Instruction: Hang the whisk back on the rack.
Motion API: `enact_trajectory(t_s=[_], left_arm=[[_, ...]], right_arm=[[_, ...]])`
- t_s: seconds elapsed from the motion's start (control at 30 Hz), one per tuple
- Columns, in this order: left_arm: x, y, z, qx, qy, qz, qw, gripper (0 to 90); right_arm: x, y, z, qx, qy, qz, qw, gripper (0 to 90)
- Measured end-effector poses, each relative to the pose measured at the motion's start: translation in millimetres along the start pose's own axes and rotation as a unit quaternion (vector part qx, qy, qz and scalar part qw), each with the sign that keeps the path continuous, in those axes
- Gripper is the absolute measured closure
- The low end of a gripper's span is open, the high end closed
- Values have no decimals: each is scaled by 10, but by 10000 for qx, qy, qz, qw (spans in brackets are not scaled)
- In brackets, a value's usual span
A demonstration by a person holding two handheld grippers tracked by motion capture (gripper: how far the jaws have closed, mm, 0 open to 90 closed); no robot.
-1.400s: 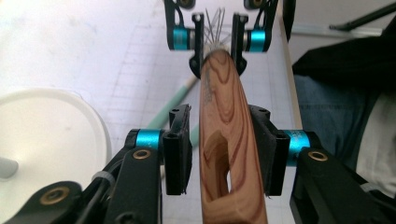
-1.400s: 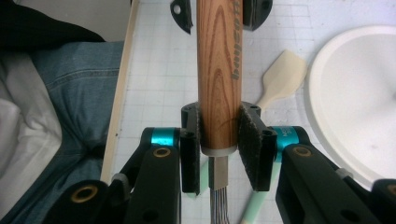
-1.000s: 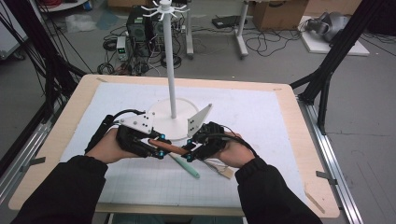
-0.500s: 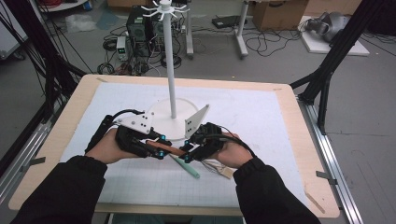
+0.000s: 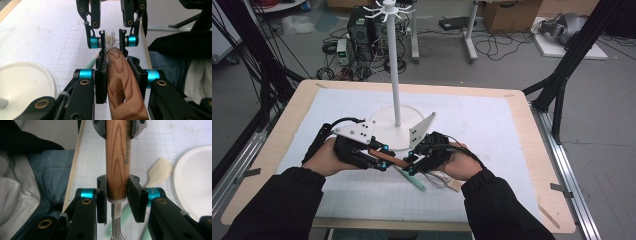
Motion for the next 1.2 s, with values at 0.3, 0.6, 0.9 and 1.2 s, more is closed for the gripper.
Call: enact_trajectory(t_s=[0.3,0.6,0.9,1.2], left_arm=[[-89,-4,86,-77,339,81,9994,700],[-136,-9,106,-33,540,171,9984,693],[-141,-19,151,-40,562,222,9982,700],[-164,-38,166,-129,610,328,9975,701]], right_arm=[[-63,25,47,190,199,29,9996,711],[-114,42,64,198,437,13,9988,711],[-148,57,55,218,559,-16,9982,706],[-171,71,37,411,491,-36,9979,700]])
Point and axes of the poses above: each handheld gripper's, and its own axes: z roughly backward along the jaws, x roughly out of its underside, y roughly to its right, the point moved 8 cm from there along -z, roughly forward along the jaws, and after that the axes turned 10 degrees about z, right-handed, at the moved point
